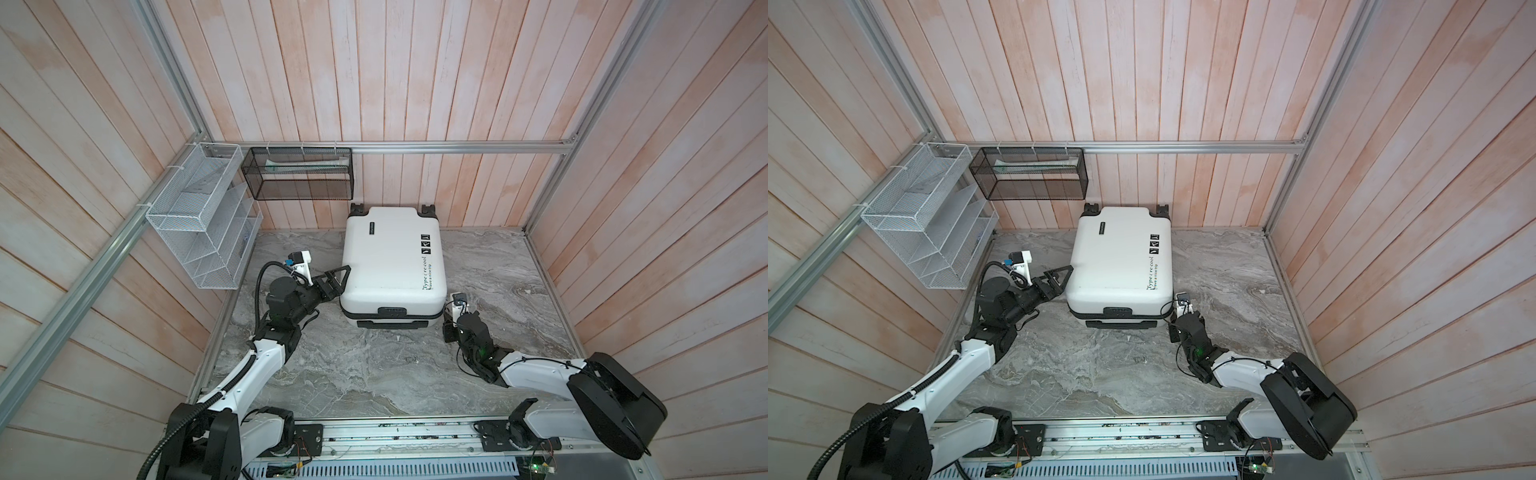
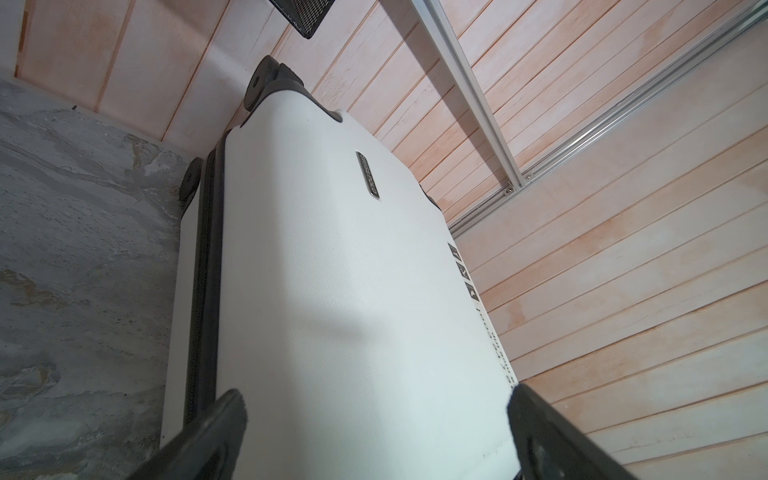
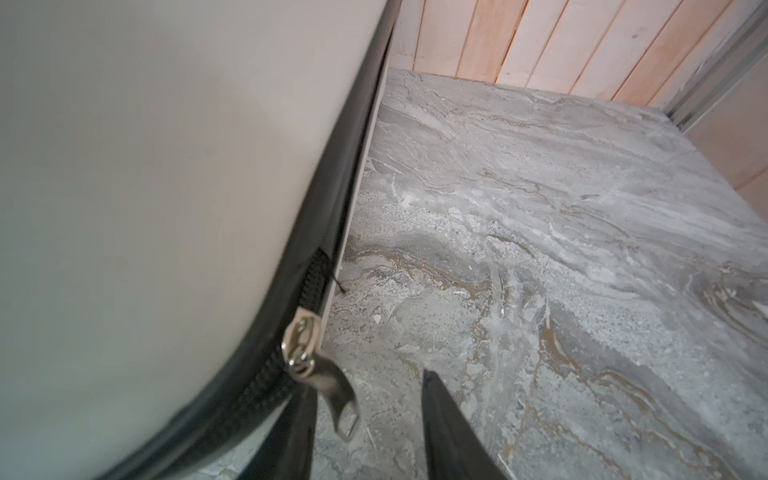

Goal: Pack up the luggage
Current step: 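Lower the right gripper to the silver zipper pull on the near corner, then pinch the zipper pull tab with the right gripper while the left draws back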

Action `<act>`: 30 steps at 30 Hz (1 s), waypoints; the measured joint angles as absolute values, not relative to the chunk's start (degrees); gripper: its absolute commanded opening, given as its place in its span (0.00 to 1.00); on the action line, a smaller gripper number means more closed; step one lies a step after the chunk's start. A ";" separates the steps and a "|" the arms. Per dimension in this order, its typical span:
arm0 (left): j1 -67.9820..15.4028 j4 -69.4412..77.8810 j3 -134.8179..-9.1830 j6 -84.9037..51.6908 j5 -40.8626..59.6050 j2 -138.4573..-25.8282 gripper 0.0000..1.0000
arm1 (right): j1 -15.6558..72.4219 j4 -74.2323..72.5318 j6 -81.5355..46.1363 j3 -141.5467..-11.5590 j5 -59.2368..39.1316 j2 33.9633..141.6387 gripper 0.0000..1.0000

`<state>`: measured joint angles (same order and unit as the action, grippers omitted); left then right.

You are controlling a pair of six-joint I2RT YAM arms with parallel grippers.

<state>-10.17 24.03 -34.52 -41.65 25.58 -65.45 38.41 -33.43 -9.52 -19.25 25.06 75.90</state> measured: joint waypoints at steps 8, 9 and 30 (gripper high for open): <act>-10.17 24.05 -34.52 -41.67 25.74 -65.45 1.00 | 40.12 -33.06 -9.58 -20.01 25.76 76.25 0.00; -10.17 24.05 -34.52 -41.67 25.74 -65.45 1.00 | 40.21 -32.97 -9.87 -20.05 25.87 76.25 0.00; -10.17 19.64 -35.24 -39.64 24.86 -69.34 1.00 | 41.58 -24.38 -14.50 -18.65 20.86 66.96 0.00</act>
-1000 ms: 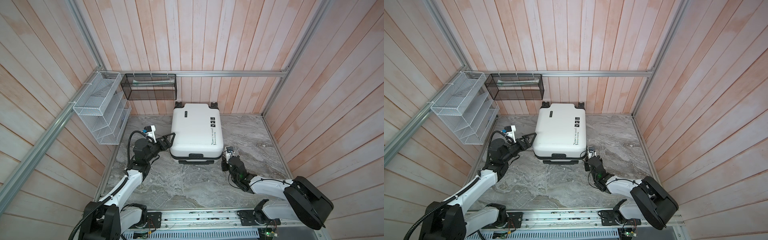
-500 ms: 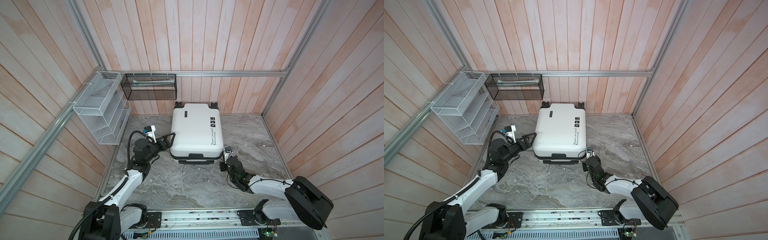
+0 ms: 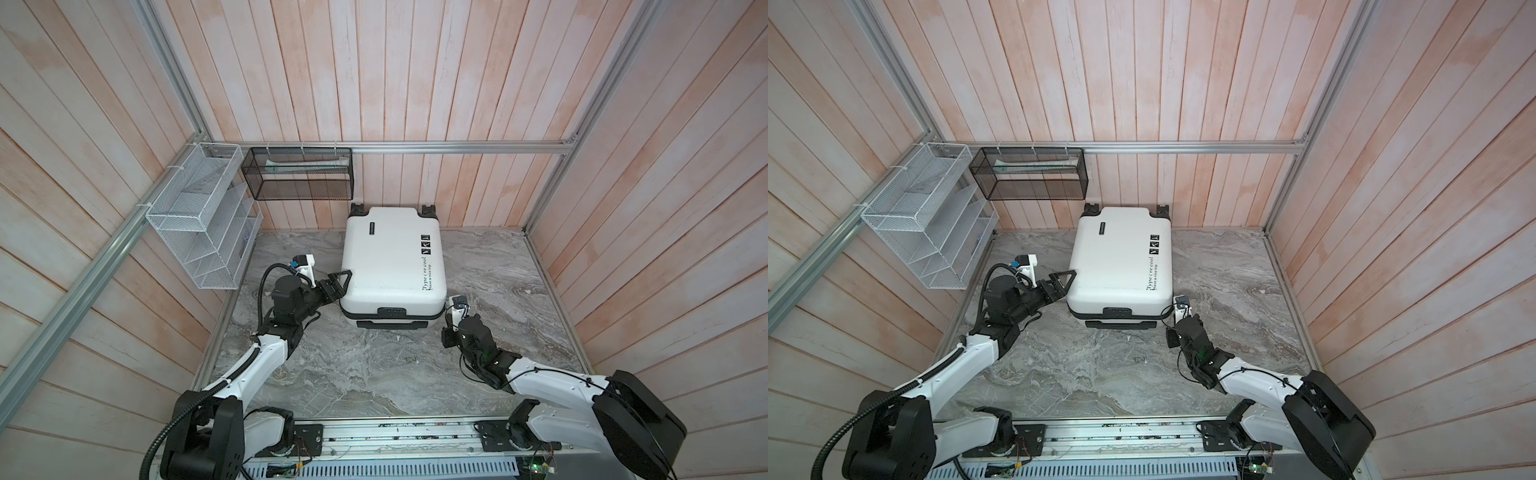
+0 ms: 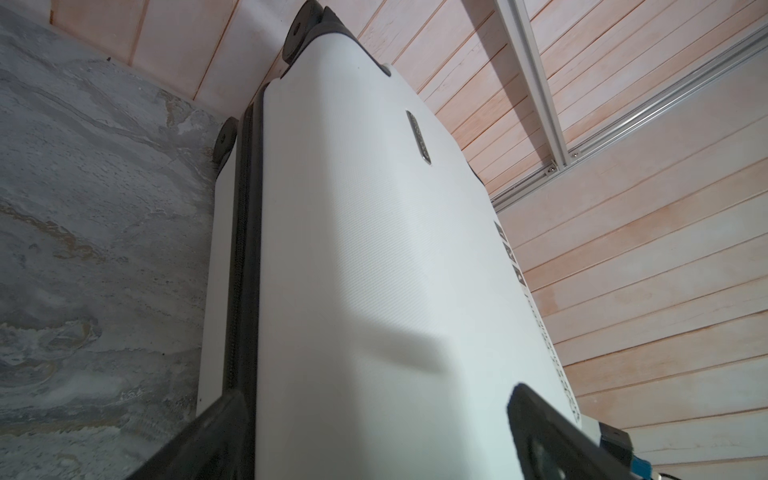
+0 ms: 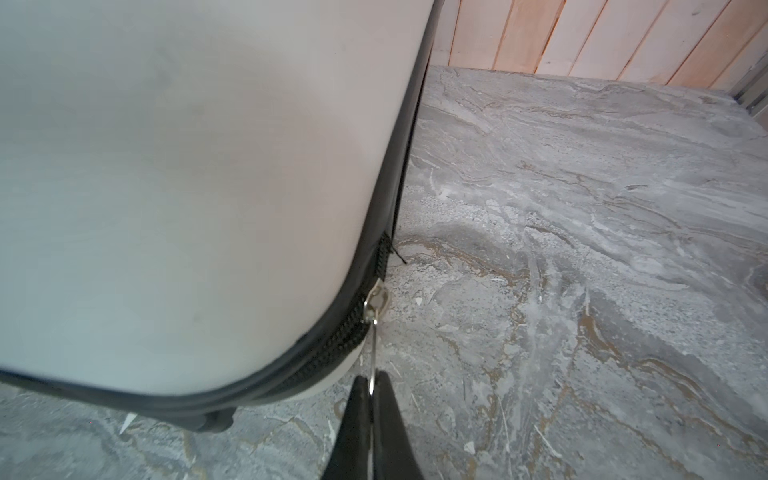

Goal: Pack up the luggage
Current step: 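Pinch the zipper pull tab with the right gripper while the left draws back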

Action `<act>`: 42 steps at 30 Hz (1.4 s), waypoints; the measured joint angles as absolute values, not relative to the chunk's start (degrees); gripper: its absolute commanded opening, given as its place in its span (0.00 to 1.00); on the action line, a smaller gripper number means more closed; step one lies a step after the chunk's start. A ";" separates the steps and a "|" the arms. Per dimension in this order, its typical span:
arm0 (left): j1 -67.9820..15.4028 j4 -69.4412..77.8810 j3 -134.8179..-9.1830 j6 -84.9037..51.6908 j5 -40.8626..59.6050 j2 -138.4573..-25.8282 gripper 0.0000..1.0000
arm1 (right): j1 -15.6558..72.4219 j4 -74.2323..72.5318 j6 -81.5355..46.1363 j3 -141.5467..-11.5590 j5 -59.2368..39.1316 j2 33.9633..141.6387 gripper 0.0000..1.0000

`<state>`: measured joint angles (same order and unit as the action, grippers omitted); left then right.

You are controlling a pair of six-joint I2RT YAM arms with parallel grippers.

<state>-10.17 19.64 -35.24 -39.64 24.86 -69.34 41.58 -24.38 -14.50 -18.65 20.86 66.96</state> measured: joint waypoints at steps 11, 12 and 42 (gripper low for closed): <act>-10.17 19.33 -36.23 -39.62 25.19 -71.02 1.00 | 42.41 -22.39 -18.06 -15.62 13.45 60.42 0.00; -10.17 19.33 -36.23 -39.62 25.26 -71.09 1.00 | 42.41 -22.35 -18.28 -15.46 13.26 60.16 0.00; -10.13 14.87 -17.85 -42.24 11.40 -47.90 0.85 | 42.72 -24.45 -19.79 -15.92 14.48 64.62 0.00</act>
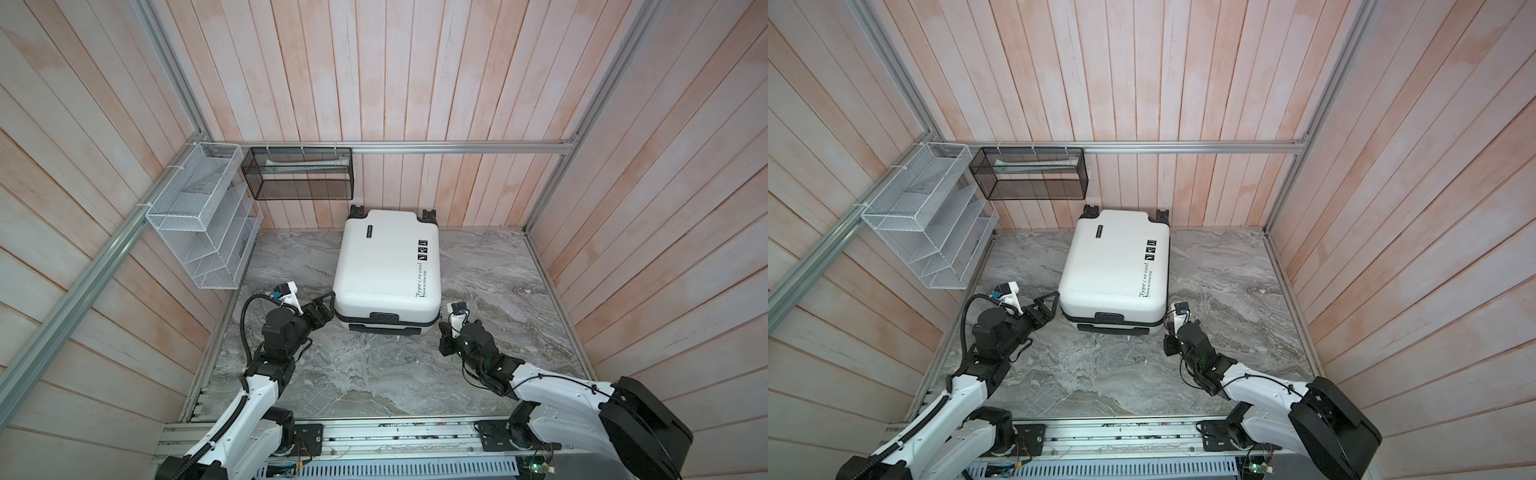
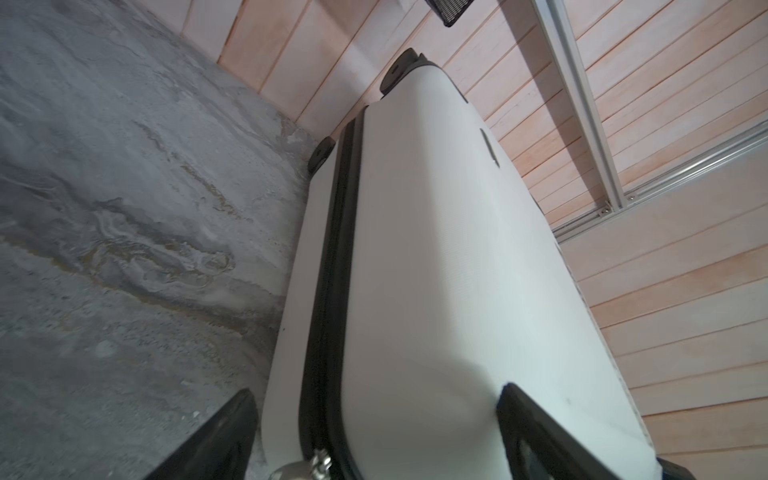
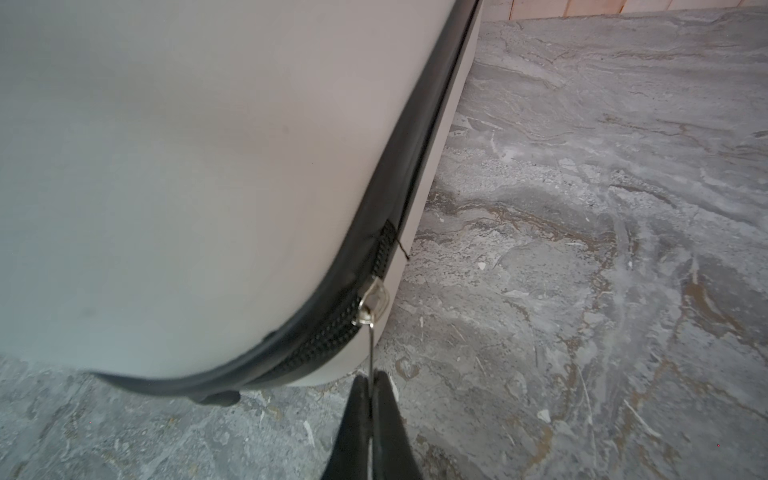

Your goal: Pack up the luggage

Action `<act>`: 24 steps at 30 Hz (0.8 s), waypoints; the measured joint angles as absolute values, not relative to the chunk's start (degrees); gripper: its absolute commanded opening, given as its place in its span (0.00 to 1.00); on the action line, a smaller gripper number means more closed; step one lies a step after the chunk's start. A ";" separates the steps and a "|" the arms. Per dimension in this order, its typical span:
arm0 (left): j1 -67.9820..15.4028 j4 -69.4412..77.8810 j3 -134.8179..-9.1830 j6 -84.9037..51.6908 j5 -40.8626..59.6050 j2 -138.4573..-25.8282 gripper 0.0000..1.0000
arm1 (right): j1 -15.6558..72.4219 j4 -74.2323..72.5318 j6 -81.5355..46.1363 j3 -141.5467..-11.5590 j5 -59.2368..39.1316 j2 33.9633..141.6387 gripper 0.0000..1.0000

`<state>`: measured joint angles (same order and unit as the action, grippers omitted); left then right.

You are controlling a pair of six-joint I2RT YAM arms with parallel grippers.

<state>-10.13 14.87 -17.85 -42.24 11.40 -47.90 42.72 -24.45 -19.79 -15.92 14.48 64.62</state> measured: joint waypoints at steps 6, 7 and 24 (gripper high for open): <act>-10.24 9.98 -10.13 -43.83 8.23 -43.27 0.75 | 42.72 -24.47 -19.75 -15.92 14.41 64.62 0.00; -10.46 9.72 -9.47 -43.81 7.86 -43.31 0.75 | 42.72 -24.49 -19.75 -15.92 14.41 64.62 0.00; -32.42 26.94 -1.08 -32.01 -19.11 -50.33 0.80 | 38.33 -26.61 -18.83 -15.51 8.16 64.77 0.00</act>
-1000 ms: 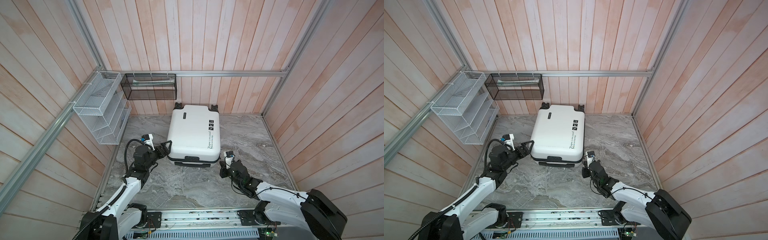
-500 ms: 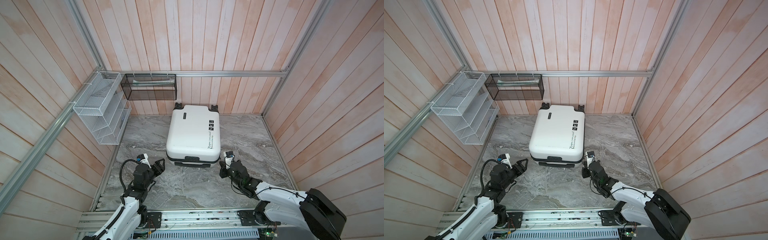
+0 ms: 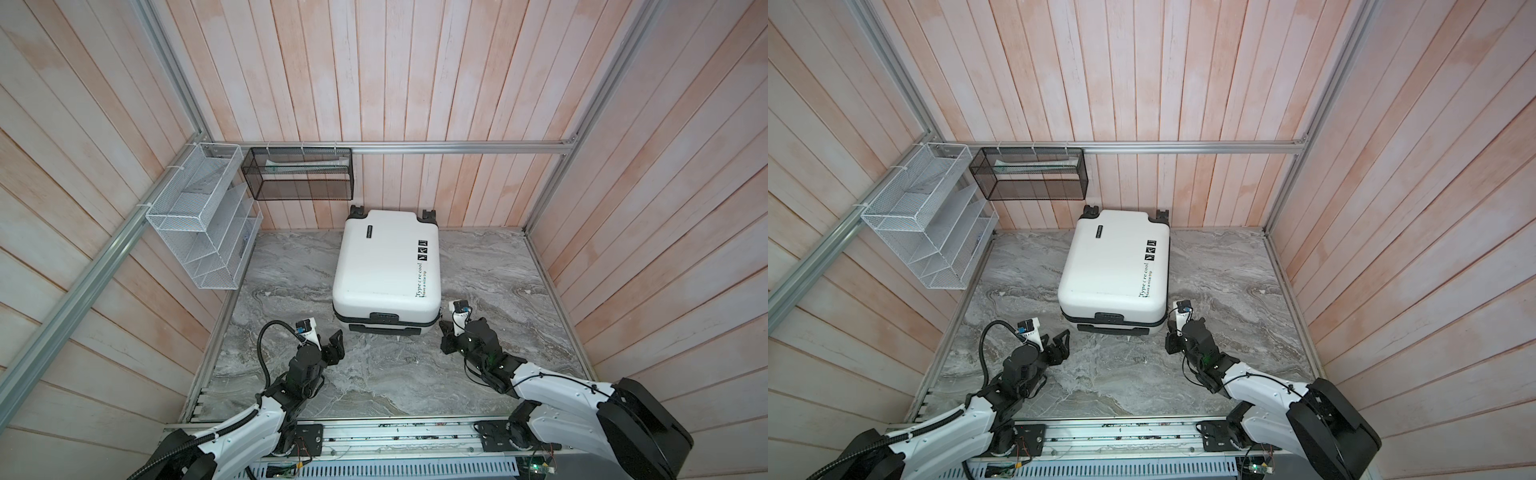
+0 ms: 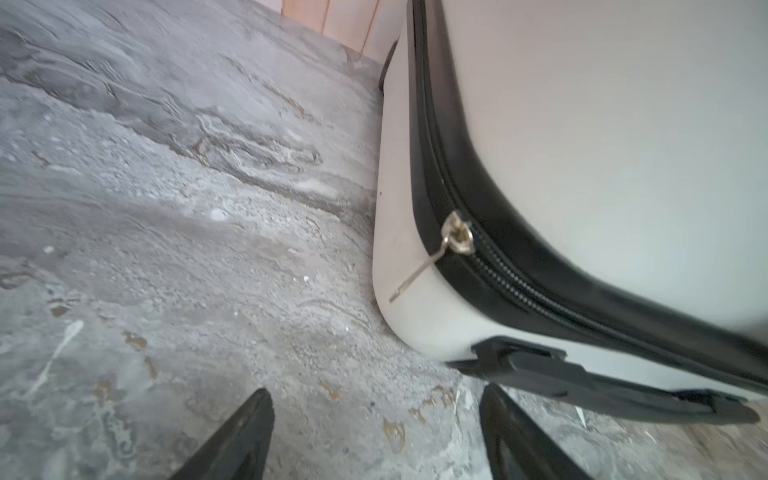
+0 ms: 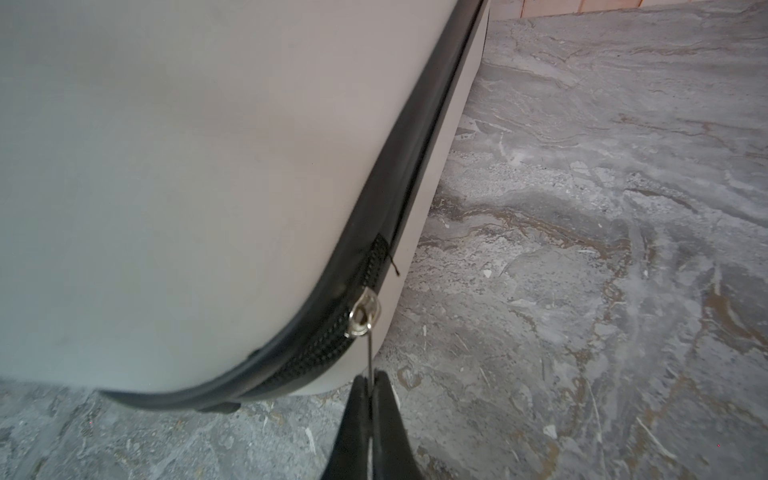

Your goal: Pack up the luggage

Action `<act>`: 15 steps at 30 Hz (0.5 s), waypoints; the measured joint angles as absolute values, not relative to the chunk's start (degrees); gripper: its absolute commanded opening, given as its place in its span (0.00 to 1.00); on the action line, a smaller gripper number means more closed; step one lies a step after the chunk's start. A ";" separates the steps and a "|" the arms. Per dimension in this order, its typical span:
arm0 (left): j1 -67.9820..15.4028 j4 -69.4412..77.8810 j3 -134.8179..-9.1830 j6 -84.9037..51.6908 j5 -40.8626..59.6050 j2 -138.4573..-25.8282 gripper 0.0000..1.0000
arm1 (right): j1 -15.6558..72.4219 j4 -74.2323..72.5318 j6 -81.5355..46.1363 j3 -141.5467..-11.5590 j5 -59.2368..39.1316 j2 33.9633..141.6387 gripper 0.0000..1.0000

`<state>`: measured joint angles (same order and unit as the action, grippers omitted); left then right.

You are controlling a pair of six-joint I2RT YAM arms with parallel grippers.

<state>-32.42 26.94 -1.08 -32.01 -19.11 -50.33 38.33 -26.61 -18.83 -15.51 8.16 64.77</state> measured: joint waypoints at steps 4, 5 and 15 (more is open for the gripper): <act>-32.42 30.41 -1.17 -28.95 -21.87 -52.58 0.80 | 36.77 -27.64 -18.20 -15.00 5.45 64.77 0.00; -32.42 31.46 -1.17 -27.83 -21.87 -52.77 0.79 | 36.53 -27.79 -17.98 -14.98 4.95 64.79 0.00; -32.47 37.95 -0.51 -21.63 -18.57 -29.26 0.75 | 35.75 -28.40 -17.80 -14.70 3.09 64.79 0.00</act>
